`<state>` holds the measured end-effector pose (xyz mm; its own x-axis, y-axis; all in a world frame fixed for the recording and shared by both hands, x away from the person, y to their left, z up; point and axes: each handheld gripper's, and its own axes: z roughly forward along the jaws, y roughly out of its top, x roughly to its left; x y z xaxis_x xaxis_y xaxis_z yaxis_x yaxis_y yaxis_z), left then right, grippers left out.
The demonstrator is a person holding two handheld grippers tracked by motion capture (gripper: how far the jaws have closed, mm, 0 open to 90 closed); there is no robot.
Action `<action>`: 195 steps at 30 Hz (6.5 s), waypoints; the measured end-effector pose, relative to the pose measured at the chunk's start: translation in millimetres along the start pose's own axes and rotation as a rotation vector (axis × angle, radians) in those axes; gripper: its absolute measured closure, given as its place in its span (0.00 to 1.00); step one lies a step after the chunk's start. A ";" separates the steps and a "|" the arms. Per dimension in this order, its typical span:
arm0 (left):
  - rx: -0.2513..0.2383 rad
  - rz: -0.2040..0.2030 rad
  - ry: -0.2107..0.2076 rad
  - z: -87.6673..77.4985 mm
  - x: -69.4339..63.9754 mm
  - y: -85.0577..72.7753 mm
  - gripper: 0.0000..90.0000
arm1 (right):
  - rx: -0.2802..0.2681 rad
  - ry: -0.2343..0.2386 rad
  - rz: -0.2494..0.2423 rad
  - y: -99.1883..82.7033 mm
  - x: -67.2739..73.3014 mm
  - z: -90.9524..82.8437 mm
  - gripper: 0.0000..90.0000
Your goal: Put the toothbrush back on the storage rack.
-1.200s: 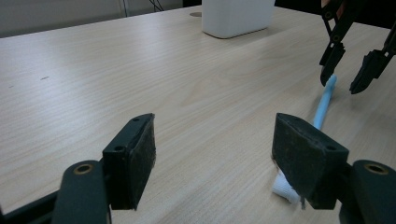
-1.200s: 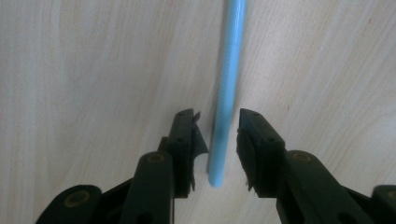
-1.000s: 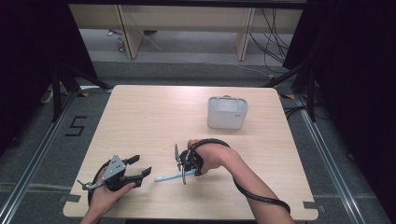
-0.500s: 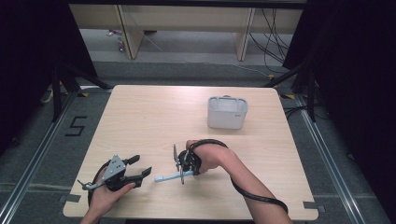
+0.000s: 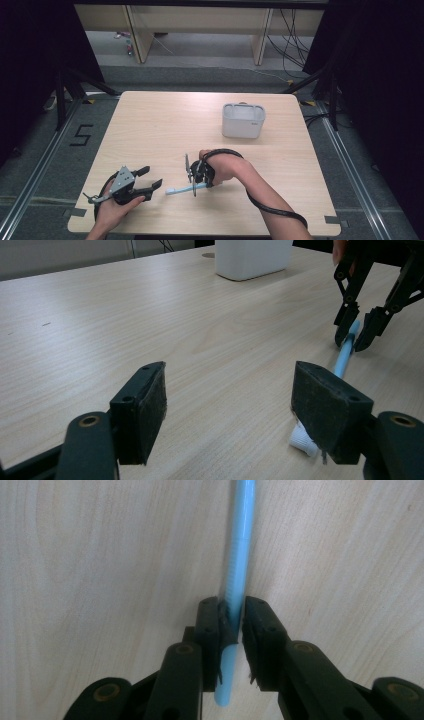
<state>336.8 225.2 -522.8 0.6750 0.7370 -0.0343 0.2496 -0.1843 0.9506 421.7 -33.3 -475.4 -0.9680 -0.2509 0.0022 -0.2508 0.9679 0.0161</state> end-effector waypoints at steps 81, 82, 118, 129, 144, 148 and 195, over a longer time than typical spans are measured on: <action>-0.004 -0.020 0.016 -1.7 0.0 0.0 0.33 | -0.677 -0.230 0.463 -113.2 34.9 -22.8 0.93; -0.001 -0.016 0.016 -1.7 -0.1 0.0 0.33 | -0.686 -0.224 0.472 -113.9 35.8 -22.3 0.93; -0.004 -0.021 0.016 -1.8 0.3 0.0 0.33 | -1.100 -0.499 0.724 -135.2 60.3 -9.7 0.93; -0.005 -0.023 0.016 -1.8 -0.1 -0.1 0.33 | -1.216 -0.560 0.797 -144.7 65.3 -8.1 0.93; -0.004 -0.023 0.016 -1.9 0.2 -0.1 0.33 | -1.308 -0.731 0.924 -160.3 71.7 -20.4 0.93; -0.003 -0.022 0.017 -2.1 0.5 0.0 0.33 | -1.320 -0.741 0.959 -165.5 73.5 -23.6 0.93; -0.005 -0.041 0.014 -2.9 1.5 -0.4 0.32 | -1.288 -1.003 1.137 -202.1 40.6 -47.7 0.93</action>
<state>335.7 228.2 -522.4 0.6545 0.7528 -0.0696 0.2736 -0.1501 0.9501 433.4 -239.9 -430.9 -0.4231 0.9029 0.0758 0.0799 -0.0462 0.9957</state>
